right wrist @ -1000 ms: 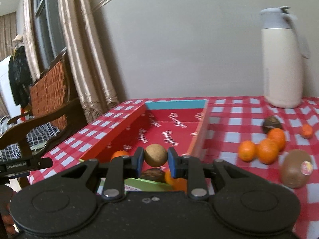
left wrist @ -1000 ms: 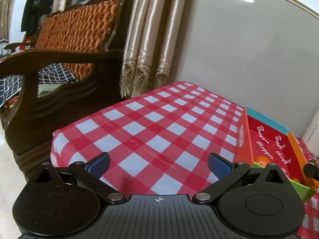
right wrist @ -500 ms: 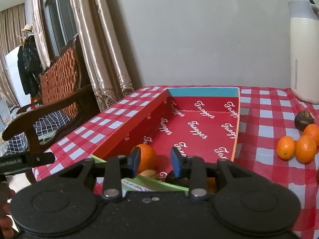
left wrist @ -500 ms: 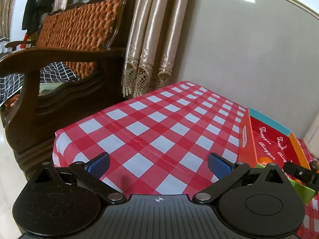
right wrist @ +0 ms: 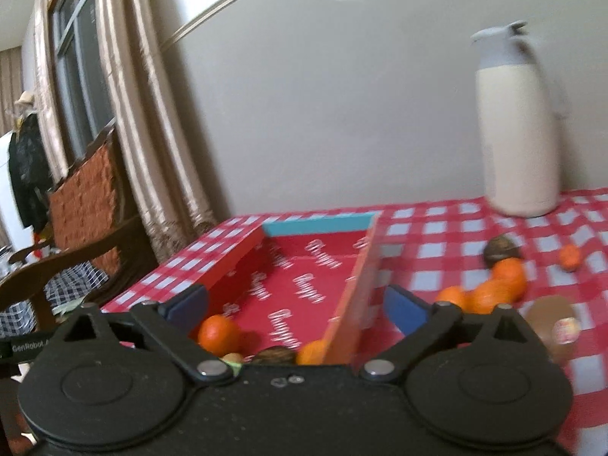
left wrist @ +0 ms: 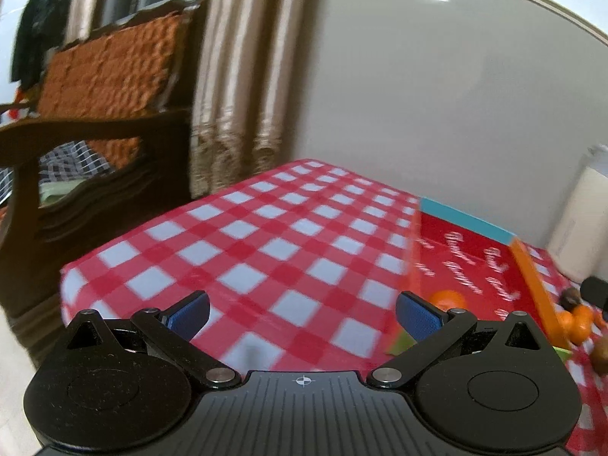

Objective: Organize fruits
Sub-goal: 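Move the left gripper to the brown kiwi and grasp it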

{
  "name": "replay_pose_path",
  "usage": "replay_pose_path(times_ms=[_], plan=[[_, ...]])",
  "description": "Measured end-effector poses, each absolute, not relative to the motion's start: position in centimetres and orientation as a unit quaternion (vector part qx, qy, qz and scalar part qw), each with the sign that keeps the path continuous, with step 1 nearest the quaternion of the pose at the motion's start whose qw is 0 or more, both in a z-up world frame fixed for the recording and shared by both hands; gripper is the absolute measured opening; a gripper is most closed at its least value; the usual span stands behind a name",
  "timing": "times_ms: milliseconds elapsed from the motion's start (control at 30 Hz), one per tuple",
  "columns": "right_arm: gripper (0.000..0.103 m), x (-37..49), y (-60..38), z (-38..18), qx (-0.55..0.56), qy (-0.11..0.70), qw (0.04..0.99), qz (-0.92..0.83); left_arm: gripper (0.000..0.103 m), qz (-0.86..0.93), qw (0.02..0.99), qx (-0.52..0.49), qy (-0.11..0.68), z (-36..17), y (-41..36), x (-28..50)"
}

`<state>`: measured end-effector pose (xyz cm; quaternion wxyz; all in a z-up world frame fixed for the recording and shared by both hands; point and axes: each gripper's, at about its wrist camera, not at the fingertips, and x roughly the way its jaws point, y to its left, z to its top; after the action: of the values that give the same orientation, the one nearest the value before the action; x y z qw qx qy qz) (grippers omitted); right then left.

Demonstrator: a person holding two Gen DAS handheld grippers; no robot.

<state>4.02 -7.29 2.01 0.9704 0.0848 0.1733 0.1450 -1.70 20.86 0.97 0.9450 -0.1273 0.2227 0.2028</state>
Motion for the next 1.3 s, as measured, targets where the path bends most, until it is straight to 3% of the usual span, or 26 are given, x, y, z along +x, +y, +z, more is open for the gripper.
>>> replay_pose_path(times_ms=[700,1300], plan=[[0.103,-1.7,-22.8,1.9,0.128,0.142,0.978,-0.087,0.103,-0.017,0.978,0.037,0.203,1.4,2.1,2.3],[0.103,-6.3,-28.9,1.3,0.127,0.132,0.967,-0.178,0.103,-0.097,0.966,0.057,0.231,0.2,-8.6,7.3]])
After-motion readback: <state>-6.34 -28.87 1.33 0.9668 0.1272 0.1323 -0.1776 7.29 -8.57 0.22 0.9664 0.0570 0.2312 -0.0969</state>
